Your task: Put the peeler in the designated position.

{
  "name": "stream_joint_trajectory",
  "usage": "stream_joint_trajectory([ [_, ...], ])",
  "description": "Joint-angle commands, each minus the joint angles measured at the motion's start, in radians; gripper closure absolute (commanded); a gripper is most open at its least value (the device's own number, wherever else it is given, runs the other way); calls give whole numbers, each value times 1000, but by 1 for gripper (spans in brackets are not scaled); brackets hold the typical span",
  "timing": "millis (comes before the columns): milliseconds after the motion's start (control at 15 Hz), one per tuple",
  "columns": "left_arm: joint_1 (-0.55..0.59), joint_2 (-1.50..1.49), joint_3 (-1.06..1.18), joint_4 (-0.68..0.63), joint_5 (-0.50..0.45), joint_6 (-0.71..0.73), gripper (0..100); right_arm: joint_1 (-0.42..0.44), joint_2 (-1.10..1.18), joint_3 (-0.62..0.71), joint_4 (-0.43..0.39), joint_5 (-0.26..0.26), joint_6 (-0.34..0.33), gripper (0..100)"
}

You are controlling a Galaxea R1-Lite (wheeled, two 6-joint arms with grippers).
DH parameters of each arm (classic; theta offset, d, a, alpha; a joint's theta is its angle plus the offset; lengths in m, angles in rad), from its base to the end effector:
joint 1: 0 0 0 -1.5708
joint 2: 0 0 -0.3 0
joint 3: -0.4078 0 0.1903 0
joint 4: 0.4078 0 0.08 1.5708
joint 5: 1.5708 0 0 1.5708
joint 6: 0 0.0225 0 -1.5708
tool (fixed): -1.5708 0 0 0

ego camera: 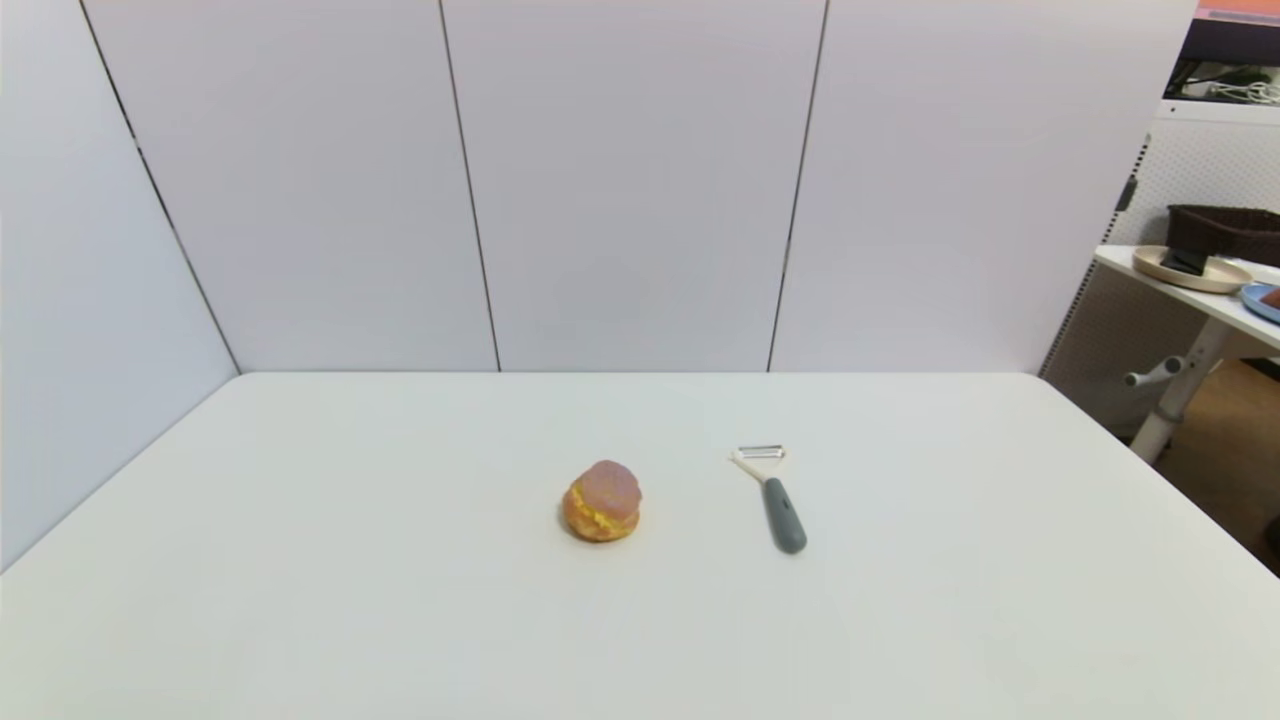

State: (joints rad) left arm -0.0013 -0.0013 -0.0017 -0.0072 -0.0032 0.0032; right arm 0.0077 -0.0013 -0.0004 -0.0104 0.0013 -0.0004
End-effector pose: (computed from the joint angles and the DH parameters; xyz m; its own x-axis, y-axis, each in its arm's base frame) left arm -0.0230 0.0000 0.0767 0.9999 -0.0045 0.0102 0.0045 1.0000 0.0032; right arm -0.0229 -0.0001 0.0766 0.9999 0.0090 0.0121 -0.0090 1.0000 -0.0004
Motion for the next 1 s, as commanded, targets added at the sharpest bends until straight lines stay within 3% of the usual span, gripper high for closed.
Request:
stream_joint_trajectory([
  [67,0,1,0,-2,0,0,0,2,0,0,0,0,2,0],
  [400,0,1,0,-2,0,0,0,0,56,-9,10,0,-9,0],
  [533,0,1,0,-2,0,0,0,2,126,-79,-2,22,-6,0],
  [800,0,1,0,-2,0,0,0,5,383,-397,9,148,19,0],
  [867,0,1,0,1,0,0,0,6,483,-512,9,200,17,0],
  [1000,0,1,0,1,0,0,0,12,633,-702,12,352,19,0],
])
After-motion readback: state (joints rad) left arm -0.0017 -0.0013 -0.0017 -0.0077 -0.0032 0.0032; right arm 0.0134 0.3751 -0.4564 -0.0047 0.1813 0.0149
